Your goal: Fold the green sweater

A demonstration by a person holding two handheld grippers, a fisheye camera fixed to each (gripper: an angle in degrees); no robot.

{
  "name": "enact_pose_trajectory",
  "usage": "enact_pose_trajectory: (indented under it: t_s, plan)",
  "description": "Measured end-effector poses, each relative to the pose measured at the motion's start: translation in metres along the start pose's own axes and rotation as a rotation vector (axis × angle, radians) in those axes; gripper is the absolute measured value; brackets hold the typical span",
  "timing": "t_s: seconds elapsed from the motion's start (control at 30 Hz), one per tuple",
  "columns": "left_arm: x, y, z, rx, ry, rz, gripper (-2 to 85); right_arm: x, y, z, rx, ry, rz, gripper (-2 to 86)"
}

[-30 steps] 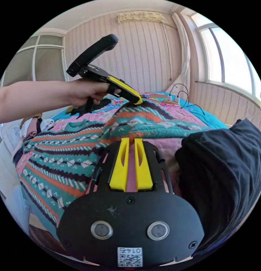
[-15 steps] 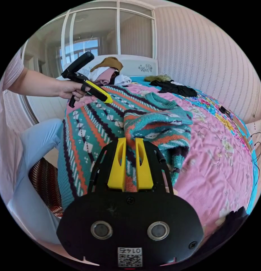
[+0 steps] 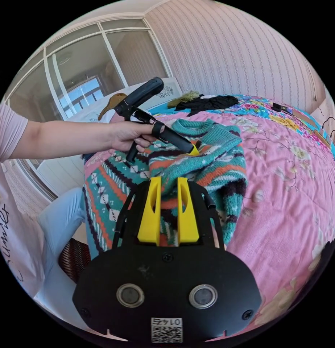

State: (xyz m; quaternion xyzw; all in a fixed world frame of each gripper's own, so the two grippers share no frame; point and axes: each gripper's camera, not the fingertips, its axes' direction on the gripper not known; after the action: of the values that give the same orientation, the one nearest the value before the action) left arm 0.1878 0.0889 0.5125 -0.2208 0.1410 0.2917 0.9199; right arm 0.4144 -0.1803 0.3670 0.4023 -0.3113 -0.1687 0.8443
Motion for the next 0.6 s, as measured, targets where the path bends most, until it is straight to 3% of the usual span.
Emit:
enact_pose_trajectory:
  t_s: [0.1,0.2,0.33,0.47,0.6]
  plan:
    - [-0.014,0.005,-0.007,-0.006,0.041,-0.008,0.5,0.006,-0.003,0.005,-0.018,-0.049,0.017,6.1]
    - [-0.023,0.014,-0.015,-0.015,0.076,-0.015,-0.5,0.008,-0.005,0.010,-0.022,-0.069,0.017,5.8]
    - [-0.020,0.021,-0.037,0.050,-0.019,0.036,0.1,0.004,-0.007,0.015,-0.023,-0.055,0.005,5.9]
    - [-0.021,0.014,-0.044,0.054,-0.198,0.065,7.8,0.002,-0.008,0.020,-0.009,-0.034,0.024,7.4]
    - [-0.040,0.007,-0.017,-0.116,-0.015,-0.028,7.1,-0.004,-0.008,0.027,0.012,-0.028,0.018,8.1]
